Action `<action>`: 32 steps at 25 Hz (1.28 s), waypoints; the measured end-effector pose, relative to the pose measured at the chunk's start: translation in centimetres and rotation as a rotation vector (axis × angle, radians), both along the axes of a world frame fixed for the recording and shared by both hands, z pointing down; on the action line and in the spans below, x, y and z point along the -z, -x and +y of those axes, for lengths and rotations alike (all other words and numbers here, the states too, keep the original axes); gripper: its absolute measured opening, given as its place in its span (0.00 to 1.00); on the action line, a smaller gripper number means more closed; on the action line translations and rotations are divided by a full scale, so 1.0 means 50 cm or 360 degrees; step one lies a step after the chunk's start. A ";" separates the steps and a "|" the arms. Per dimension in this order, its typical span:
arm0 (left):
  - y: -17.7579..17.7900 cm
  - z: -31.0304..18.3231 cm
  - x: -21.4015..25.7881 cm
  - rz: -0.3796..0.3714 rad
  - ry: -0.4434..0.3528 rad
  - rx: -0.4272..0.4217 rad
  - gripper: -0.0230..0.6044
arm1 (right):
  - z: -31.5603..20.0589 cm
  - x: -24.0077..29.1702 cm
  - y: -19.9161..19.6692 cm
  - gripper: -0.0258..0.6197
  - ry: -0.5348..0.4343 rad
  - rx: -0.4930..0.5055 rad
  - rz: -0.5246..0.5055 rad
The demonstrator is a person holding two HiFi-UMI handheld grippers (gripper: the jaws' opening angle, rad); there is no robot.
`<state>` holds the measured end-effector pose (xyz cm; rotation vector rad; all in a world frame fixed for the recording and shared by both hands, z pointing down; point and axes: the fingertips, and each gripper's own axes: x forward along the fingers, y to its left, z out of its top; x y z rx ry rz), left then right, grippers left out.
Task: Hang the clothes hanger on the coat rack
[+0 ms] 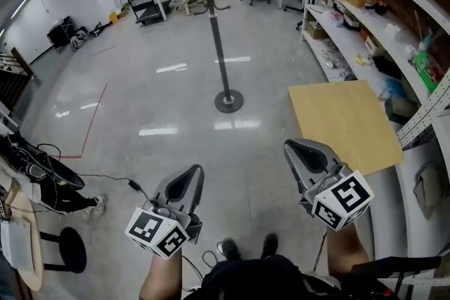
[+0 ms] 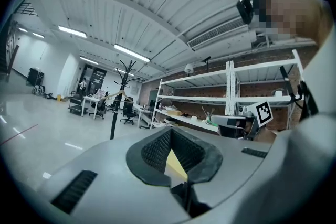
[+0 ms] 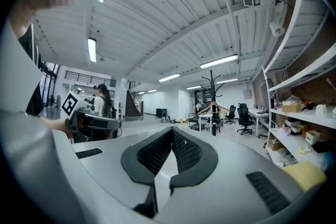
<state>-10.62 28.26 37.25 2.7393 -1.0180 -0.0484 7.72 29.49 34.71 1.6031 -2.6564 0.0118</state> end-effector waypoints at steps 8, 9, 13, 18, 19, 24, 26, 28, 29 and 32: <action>0.059 0.026 0.017 0.0021 -0.0042 -0.0105 0.04 | 0.041 0.005 0.058 0.05 0.0010 -0.0107 0.0049; 0.060 0.027 0.021 0.0035 -0.0041 -0.0102 0.04 | 0.043 0.009 0.060 0.05 0.0014 -0.0107 0.0042; 0.055 0.033 0.040 0.0067 -0.0051 -0.0106 0.04 | 0.045 0.032 0.062 0.05 0.0009 -0.0093 0.0011; 0.031 0.035 0.058 0.0065 -0.0089 -0.0155 0.04 | 0.030 0.047 0.052 0.05 -0.0018 -0.0097 -0.0023; 0.025 0.036 0.060 0.0062 -0.0096 -0.0163 0.04 | 0.027 0.046 0.051 0.05 -0.0014 -0.0089 -0.0025; 0.017 0.029 0.066 0.0060 -0.0114 -0.0174 0.04 | 0.025 0.041 0.057 0.05 -0.0012 -0.0064 -0.0023; 0.016 0.024 0.069 0.0061 -0.0118 -0.0177 0.04 | 0.021 0.045 0.054 0.05 -0.0017 -0.0074 -0.0018; 0.021 0.021 0.070 0.0067 -0.0117 -0.0173 0.04 | 0.019 0.045 0.058 0.05 -0.0015 -0.0074 -0.0020; 0.025 0.019 0.071 0.0066 -0.0120 -0.0171 0.04 | 0.019 0.044 0.062 0.05 -0.0016 -0.0072 -0.0020; 0.037 0.012 0.072 0.0050 -0.0137 -0.0160 0.04 | 0.018 0.042 0.076 0.05 -0.0030 -0.0071 -0.0028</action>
